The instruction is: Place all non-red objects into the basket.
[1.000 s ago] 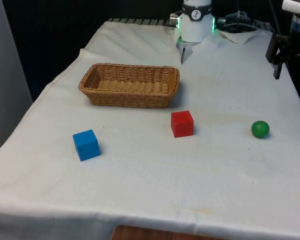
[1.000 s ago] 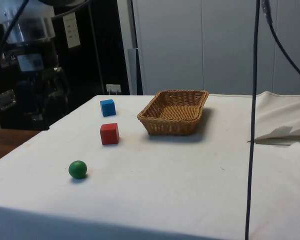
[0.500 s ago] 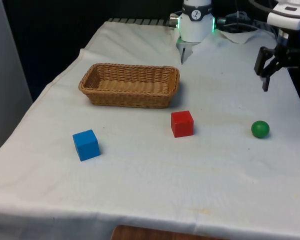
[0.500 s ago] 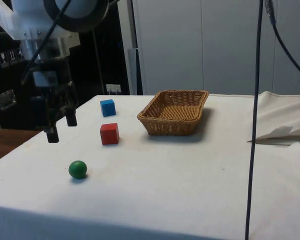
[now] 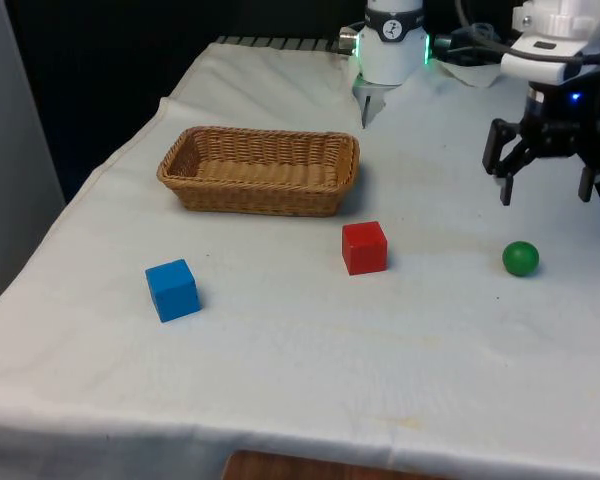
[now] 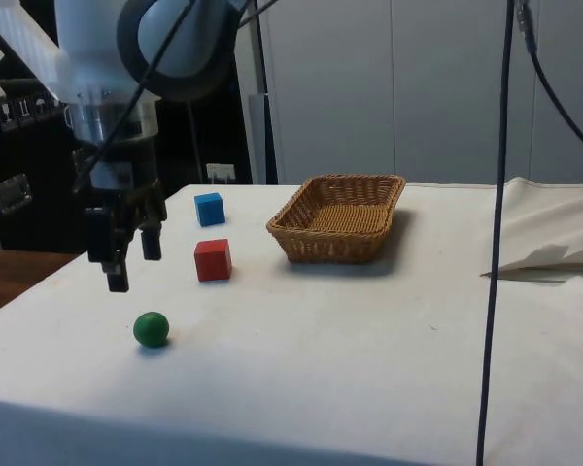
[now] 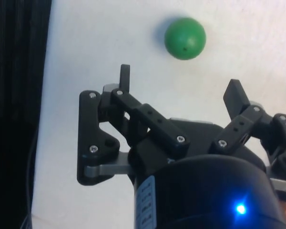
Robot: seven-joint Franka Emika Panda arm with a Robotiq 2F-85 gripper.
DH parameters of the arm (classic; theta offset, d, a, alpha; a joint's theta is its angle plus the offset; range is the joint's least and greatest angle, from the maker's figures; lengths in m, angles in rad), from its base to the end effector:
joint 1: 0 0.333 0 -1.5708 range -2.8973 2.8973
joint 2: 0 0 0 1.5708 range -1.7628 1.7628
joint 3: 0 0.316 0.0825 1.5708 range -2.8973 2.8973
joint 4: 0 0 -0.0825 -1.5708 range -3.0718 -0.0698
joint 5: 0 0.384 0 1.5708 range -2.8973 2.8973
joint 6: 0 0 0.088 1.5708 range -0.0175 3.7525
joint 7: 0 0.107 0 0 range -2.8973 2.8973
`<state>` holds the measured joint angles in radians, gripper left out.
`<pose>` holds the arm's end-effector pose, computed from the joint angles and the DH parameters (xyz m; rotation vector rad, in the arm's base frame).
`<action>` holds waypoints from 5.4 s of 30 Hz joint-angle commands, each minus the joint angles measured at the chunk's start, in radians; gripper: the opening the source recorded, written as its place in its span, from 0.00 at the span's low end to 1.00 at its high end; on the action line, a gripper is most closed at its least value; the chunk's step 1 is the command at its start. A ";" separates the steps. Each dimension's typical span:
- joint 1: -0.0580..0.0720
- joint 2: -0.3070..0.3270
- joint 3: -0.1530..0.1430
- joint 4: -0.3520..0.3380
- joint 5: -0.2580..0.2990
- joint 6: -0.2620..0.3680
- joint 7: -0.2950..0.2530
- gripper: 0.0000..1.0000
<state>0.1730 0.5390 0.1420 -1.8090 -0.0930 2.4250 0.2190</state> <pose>0.6308 0.1973 0.2546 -3.1018 -0.2186 -0.1226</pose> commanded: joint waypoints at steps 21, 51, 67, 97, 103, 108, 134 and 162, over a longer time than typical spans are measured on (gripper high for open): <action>-0.027 0.118 0.000 0.053 0.029 0.057 -0.043 1.00; -0.038 0.179 0.004 0.032 0.058 0.131 -0.063 1.00; -0.034 0.188 -0.003 0.031 0.057 0.145 -0.060 1.00; -0.033 0.177 -0.006 0.029 0.056 0.138 -0.059 0.00; -0.035 0.144 -0.003 0.023 0.059 0.118 -0.060 0.00; -0.031 0.119 -0.010 0.020 0.053 0.094 -0.057 0.00; -0.050 -0.124 -0.007 -0.122 0.082 -0.005 -0.099 0.00; -0.048 -0.323 -0.127 -0.337 0.084 0.002 -0.213 0.00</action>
<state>0.1300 0.2210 0.0070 -2.1410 -0.0150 2.4180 0.0100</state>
